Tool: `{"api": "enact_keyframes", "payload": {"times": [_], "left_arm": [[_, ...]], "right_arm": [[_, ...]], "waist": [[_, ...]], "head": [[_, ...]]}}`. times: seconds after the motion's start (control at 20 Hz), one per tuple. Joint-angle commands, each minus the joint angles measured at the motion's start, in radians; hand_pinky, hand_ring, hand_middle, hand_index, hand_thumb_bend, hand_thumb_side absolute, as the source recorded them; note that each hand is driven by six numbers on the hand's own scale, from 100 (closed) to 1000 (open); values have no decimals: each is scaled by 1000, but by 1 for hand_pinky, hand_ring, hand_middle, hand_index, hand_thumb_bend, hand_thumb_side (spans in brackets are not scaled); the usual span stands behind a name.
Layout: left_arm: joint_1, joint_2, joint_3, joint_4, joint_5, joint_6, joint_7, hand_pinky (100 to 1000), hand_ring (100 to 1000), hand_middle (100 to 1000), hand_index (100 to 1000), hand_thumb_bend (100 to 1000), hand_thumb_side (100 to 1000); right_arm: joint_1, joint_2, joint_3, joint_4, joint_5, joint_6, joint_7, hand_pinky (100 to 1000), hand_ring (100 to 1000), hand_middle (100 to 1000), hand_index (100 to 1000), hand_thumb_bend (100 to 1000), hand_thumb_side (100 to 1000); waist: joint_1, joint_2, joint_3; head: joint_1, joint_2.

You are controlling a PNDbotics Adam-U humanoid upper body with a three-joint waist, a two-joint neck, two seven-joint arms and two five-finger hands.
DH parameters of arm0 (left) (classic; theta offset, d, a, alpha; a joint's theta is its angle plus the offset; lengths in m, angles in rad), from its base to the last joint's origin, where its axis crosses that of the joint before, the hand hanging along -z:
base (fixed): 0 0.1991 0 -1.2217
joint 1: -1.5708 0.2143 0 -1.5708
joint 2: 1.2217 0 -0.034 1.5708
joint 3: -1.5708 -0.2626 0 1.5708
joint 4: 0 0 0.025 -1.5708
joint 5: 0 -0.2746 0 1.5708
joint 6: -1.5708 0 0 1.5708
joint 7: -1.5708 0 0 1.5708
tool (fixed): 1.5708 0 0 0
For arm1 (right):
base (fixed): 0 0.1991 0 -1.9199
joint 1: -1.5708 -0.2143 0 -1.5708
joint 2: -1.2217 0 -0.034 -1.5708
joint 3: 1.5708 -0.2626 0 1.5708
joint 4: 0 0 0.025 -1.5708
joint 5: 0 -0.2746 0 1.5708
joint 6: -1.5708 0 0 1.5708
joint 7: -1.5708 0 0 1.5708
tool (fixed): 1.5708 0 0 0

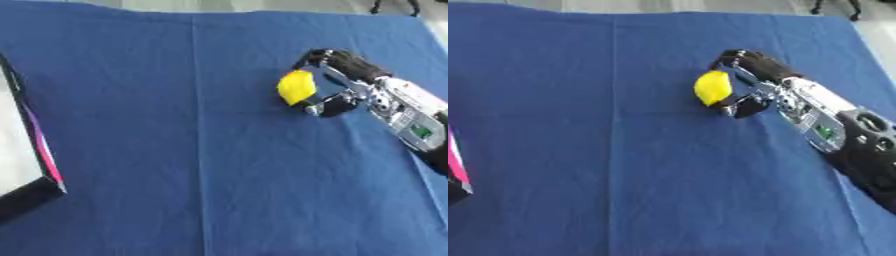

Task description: Pick up the objects with one hand, pass them to the other hand, and then place them into the box on the other side of the table.

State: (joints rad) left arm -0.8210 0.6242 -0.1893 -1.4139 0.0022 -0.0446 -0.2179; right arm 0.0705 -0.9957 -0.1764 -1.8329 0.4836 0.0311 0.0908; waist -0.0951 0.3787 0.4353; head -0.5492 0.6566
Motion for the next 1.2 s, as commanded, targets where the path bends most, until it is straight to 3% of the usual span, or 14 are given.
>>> {"api": "enact_keyframes", "payload": {"times": [0.05,0.6,1.0,1.2], "left_arm": [[-15,34,3,-15,-6,-5,-3,1000,789,699,728,100,637],[-1,36,-4,-7,-11,-13,-7,1000,789,701,725,100,618],[18,37,-4,3,4,-19,-2,1000,789,701,724,100,606],[29,34,-4,8,12,-19,-1,1000,788,701,726,100,602]], "right_arm": [[-2,-24,-8,-9,-21,-11,12,889,800,536,602,368,100],[16,-49,-22,-46,-89,8,-44,866,757,482,550,370,100],[33,-90,-28,-154,-246,42,-124,849,712,480,555,334,100],[14,-111,-15,-166,-314,21,-128,825,692,478,556,308,100]], "waist": [[-6,-6,-3],[3,-46,-23],[20,-100,-53],[29,-130,-66]], "head": [[1,-1],[11,28],[36,61],[50,77]]}}
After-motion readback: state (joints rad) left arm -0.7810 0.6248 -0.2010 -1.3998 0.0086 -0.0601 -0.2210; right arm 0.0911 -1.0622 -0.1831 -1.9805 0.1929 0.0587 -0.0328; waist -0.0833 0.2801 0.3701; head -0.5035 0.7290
